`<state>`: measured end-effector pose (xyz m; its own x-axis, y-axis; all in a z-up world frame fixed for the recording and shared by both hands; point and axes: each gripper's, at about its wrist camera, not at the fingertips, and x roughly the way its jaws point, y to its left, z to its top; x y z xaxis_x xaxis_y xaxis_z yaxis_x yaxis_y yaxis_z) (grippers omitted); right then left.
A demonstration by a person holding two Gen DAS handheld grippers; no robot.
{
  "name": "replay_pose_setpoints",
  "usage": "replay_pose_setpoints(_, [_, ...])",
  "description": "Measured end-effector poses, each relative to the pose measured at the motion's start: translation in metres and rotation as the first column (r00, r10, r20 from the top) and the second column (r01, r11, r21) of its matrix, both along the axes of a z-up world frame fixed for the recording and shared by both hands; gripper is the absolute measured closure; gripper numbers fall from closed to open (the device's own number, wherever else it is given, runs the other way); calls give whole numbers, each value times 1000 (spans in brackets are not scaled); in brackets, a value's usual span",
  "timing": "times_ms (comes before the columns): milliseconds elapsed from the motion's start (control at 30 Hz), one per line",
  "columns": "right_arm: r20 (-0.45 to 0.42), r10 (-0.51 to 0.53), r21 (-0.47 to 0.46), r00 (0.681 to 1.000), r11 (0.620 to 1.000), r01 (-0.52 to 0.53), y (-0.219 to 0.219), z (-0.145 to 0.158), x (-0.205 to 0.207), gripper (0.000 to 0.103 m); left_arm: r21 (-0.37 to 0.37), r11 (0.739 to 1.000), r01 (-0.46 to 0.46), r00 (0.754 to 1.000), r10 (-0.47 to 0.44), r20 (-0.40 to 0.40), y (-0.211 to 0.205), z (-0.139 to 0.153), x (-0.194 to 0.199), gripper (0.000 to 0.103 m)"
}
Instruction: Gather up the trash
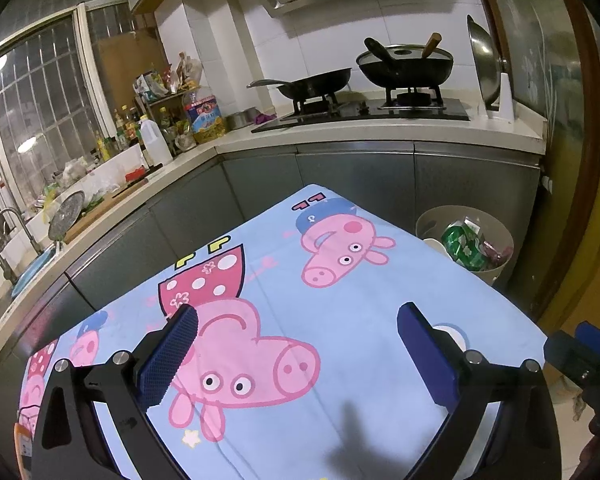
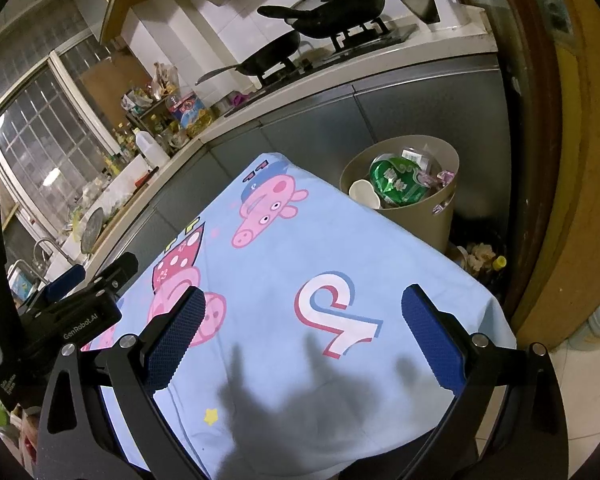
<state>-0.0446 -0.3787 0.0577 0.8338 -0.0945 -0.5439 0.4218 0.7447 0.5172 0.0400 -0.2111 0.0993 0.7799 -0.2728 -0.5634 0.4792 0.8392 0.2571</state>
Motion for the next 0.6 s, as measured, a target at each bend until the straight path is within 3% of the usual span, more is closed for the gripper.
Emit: replay_pose_setpoints(600, [0, 0, 2, 1000, 1000, 0, 0, -1, 0, 5, 84, 996, 6, 1000, -4, -20, -7, -13, -5, 4])
